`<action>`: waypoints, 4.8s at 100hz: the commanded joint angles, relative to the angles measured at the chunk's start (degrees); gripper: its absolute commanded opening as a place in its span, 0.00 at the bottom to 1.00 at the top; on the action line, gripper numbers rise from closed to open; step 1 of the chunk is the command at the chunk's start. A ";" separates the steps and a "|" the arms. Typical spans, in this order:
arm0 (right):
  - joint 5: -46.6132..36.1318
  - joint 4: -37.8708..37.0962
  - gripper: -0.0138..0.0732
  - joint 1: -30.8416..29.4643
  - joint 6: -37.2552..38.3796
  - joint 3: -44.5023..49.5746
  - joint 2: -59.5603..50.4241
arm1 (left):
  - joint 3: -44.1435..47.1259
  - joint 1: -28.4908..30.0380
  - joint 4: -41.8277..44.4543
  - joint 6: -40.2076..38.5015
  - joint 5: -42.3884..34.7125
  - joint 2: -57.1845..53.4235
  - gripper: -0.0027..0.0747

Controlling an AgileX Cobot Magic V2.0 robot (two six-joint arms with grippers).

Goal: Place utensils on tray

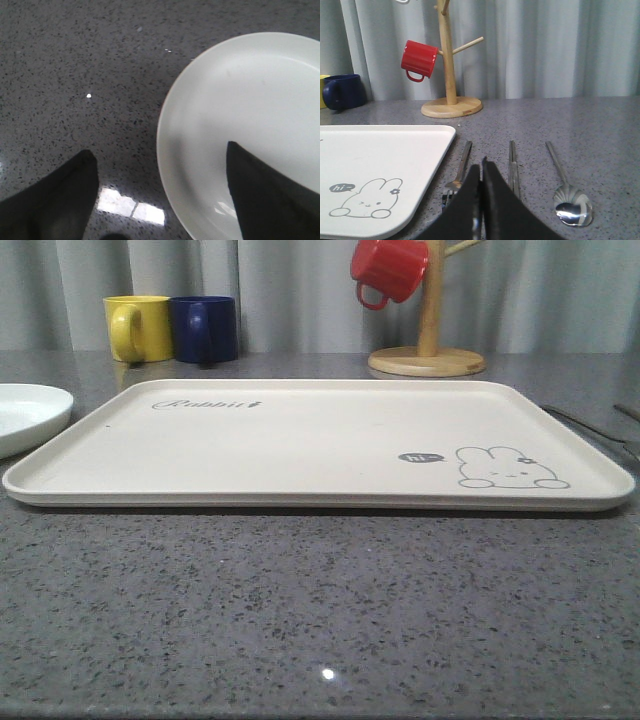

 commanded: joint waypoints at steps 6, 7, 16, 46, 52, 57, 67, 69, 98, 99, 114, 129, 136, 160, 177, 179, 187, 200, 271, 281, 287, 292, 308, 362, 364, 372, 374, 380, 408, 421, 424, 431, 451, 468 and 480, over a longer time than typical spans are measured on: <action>-4.87 -0.23 0.08 -0.28 -0.31 -1.04 -1.02 | -3.86 2.96 -1.39 1.91 -2.61 3.24 0.69; -4.87 -0.23 0.08 -0.28 -0.31 -1.04 -1.02 | -4.03 3.21 -1.68 2.21 -2.61 3.72 0.69; -4.87 -0.23 0.08 -0.28 -0.31 -1.04 -1.02 | -5.00 4.91 -4.12 4.18 -3.09 6.64 0.69; -4.87 -0.23 0.08 -0.28 -0.31 -1.04 -1.02 | -5.30 6.97 -11.68 10.08 -5.20 12.16 0.69; -4.87 -0.23 0.08 -0.28 -0.31 -1.04 -1.02 | -5.30 6.97 -11.67 10.24 -5.20 12.85 0.69; -4.87 -0.23 0.08 -0.28 -0.31 -1.04 -1.02 | -5.30 6.97 -11.67 10.34 -5.20 13.26 0.69; -4.87 -0.23 0.08 -0.28 -0.31 -1.04 -1.02 | -5.30 6.97 -11.67 10.34 -4.93 13.75 0.65; -4.87 -0.23 0.08 -0.28 -0.31 -1.04 -1.02 | -5.30 6.97 -11.67 10.34 -4.93 13.82 0.63; -4.87 -0.23 0.08 -0.28 -0.31 -1.04 -1.02 | -5.30 6.97 -11.67 11.75 -4.08 13.89 0.02; -4.87 -0.23 0.08 -0.28 -0.31 -1.04 -1.02 | -5.30 6.97 -11.67 11.73 -4.08 13.89 0.02; -4.87 -0.23 0.08 -0.28 -0.31 -1.04 -1.02 | -5.43 6.97 -12.19 12.28 -4.08 12.91 0.02; -4.87 -0.23 0.08 -0.28 -0.31 -1.04 -1.02 | -5.78 8.26 -19.41 17.04 -3.86 9.56 0.02; -4.87 -0.23 0.08 -0.28 -0.31 -1.04 -1.02 | -5.87 9.70 -24.29 19.94 -3.86 7.27 0.02; -4.87 -0.23 0.08 -0.28 -0.31 -1.04 -1.02 | -5.92 12.63 -31.19 23.38 -3.25 -0.64 0.02; -4.87 -0.23 0.08 -0.28 -0.31 -1.04 -1.02 | -5.92 10.57 -40.39 28.57 -0.50 -2.89 0.01; -4.87 -0.23 0.08 -0.28 -0.31 -1.04 -1.02 | -5.92 10.01 -41.16 29.06 -0.33 -2.89 0.01; -4.87 -0.23 0.08 -0.28 -0.31 -1.04 -1.02 | -5.92 6.91 -43.41 30.35 -0.02 -2.89 0.01; -4.87 -0.23 0.08 -0.28 -0.31 -1.04 -1.02 | -5.92 1.05 -43.41 30.33 -1.36 -2.27 0.01; -4.87 -0.23 0.08 -0.28 -0.31 -1.04 -1.02 | -14.41 -16.70 -44.04 30.23 1.05 16.42 0.01; -4.87 -0.23 0.08 -0.28 -0.31 -1.04 -1.02 | -14.41 -16.70 -44.04 30.23 1.58 17.72 0.01; -4.87 -0.23 0.08 -0.28 -0.31 -1.04 -1.02 | -14.41 -16.70 -44.04 30.23 1.97 18.44 0.01; -4.87 -0.23 0.08 -0.28 -0.31 -1.04 -1.02 | -14.41 -16.70 -44.04 30.23 1.97 18.80 0.01; -4.87 -0.23 0.08 -0.28 -0.31 -1.04 -1.02 | -14.41 -16.70 -43.92 30.23 2.18 20.54 0.01; -4.87 -0.23 0.08 -0.28 -0.31 -1.04 -1.02 | -16.25 -16.70 -43.70 30.33 3.27 20.76 0.45; -4.87 -0.23 0.08 -0.28 -0.31 -1.04 -1.02 | -16.37 -16.70 -43.70 30.33 3.27 20.74 0.45; -4.87 -0.23 0.08 -0.28 -0.31 -1.04 -1.02 | -16.62 -16.70 -43.70 30.33 2.23 19.81 0.45; -4.87 -0.23 0.08 -0.28 -0.31 -1.04 -1.02 | -16.62 -16.70 -43.70 30.33 1.76 19.45 0.45; -4.87 -0.23 0.08 -0.28 -0.31 -1.04 -1.02 | -16.62 -16.56 -43.70 30.33 0.30 18.26 0.45; -4.87 -0.23 0.08 -0.28 -0.31 -1.04 -1.02 | -13.89 -15.78 -39.94 30.33 -5.89 8.18 0.45; -4.87 -0.23 0.08 -0.28 -0.31 -1.04 -1.02 | -8.40 -14.20 -38.82 30.23 -10.40 1.18 0.45; -4.87 -0.23 0.08 -0.28 -0.31 -1.04 -1.02 | -6.48 -13.75 -38.82 30.23 -11.63 -0.46 0.45; -4.87 -0.23 0.08 -0.28 -0.31 -1.04 -1.02 | -2.36 -12.47 -38.56 30.23 -14.79 -4.70 0.45; -4.87 -0.23 0.08 -0.28 -0.31 -1.04 -1.02 | 9.69 -10.63 -35.75 30.35 -24.65 -17.68 0.45; -4.87 -0.23 0.08 -0.28 -0.31 -1.04 -1.02 | 20.71 -10.63 -35.23 30.45 -33.90 -28.91 0.45; -4.87 -0.23 0.08 -0.28 -0.31 -1.04 -1.02 | 27.95 -10.63 -35.23 30.45 -37.75 -36.26 0.45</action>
